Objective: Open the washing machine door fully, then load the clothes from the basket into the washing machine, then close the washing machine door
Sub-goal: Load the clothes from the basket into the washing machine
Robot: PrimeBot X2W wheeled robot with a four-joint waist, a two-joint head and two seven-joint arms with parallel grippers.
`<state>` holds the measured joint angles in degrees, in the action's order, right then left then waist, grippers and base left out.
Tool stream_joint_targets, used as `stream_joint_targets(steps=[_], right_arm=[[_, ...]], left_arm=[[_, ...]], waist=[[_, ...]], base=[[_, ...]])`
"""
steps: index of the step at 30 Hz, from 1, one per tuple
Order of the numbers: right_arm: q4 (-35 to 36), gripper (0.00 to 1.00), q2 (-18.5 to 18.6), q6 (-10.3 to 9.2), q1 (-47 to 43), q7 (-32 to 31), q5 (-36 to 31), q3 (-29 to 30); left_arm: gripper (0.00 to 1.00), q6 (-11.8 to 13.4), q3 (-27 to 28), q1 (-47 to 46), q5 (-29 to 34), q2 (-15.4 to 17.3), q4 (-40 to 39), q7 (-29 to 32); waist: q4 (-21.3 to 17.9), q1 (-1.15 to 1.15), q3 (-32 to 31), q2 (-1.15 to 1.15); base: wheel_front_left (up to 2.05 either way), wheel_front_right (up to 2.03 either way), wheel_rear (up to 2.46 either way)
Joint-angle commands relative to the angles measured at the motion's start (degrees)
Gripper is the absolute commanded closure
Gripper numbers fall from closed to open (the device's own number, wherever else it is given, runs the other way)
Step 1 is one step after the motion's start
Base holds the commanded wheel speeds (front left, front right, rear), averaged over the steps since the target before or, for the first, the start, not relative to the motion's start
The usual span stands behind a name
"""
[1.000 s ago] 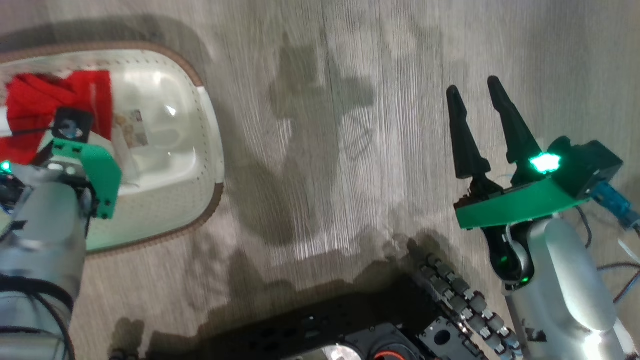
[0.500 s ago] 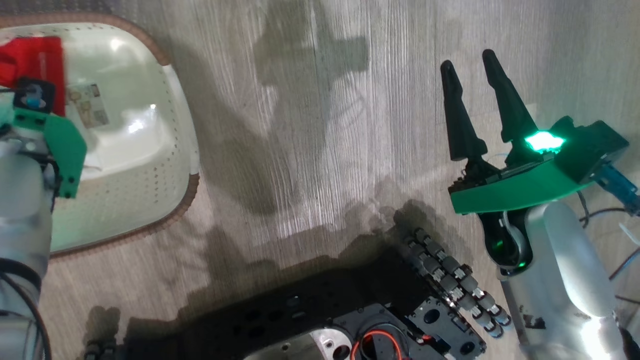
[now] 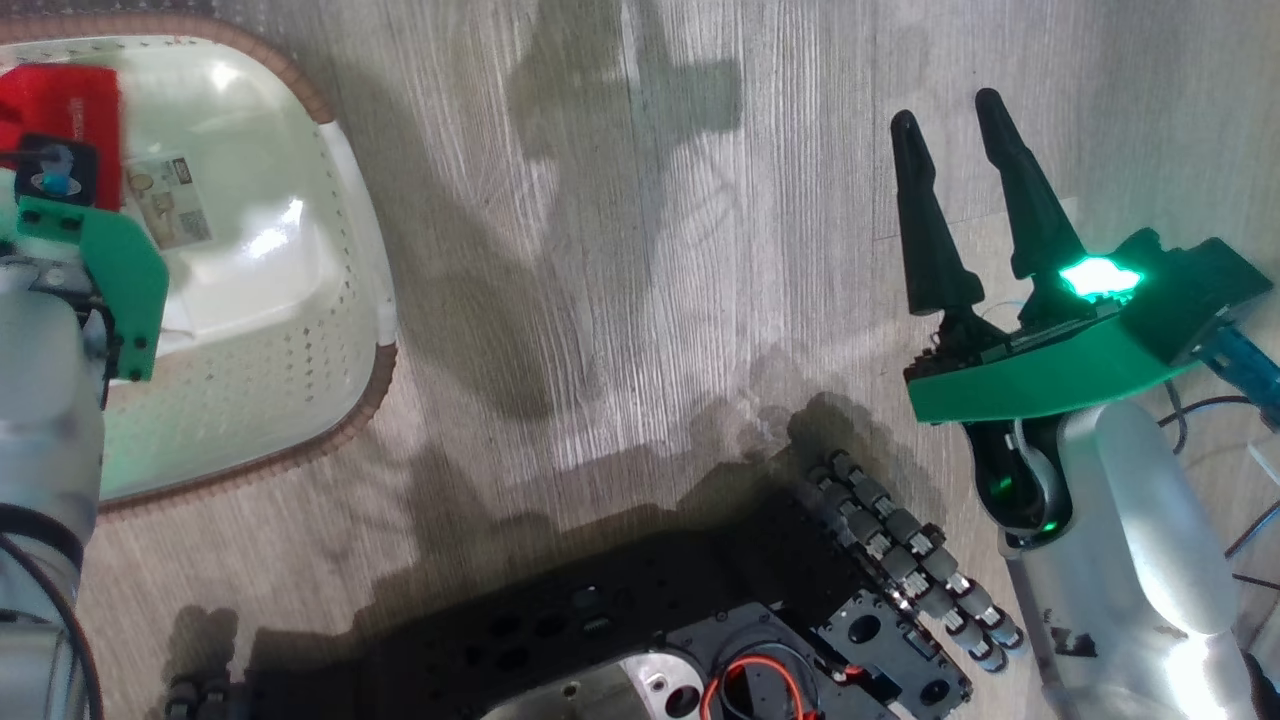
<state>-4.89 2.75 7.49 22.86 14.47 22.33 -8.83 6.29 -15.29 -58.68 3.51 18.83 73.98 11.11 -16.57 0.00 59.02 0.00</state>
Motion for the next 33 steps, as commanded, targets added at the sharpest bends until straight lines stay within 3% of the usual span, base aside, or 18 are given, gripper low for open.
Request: stream_joint_targets(steps=[1,14,24,33], right_arm=[[1.44,0.00,0.13,0.00,-3.13,0.53,0.16,-0.62],[0.41,0.00,0.13,0.00,-1.37,0.53,0.77,-0.60],[-0.77,0.00,0.13,0.00,-1.33,0.53,0.66,-0.10],[-2.14,0.00,0.13,0.00,-2.35,0.53,-1.25,0.43]], left_arm=[[1.00,0.03,1.15,1.87,-1.12,1.75,-0.04,0.57],[1.00,0.08,1.16,3.03,-3.29,1.49,-0.03,0.00],[1.00,0.25,1.14,6.86,-4.97,0.12,-0.03,-3.53],[1.00,0.28,2.09,11.30,-7.76,-2.76,-0.03,-11.47]], waist=[[0.18,0.00,0.03,0.00],[-0.07,0.00,-2.54,0.00],[-0.06,0.00,-10.14,0.00],[1.46,0.00,-20.23,0.00]], base=[[0.00,0.00,0.00],[0.00,0.00,0.00],[0.00,0.00,0.00],[0.00,0.00,0.00]])
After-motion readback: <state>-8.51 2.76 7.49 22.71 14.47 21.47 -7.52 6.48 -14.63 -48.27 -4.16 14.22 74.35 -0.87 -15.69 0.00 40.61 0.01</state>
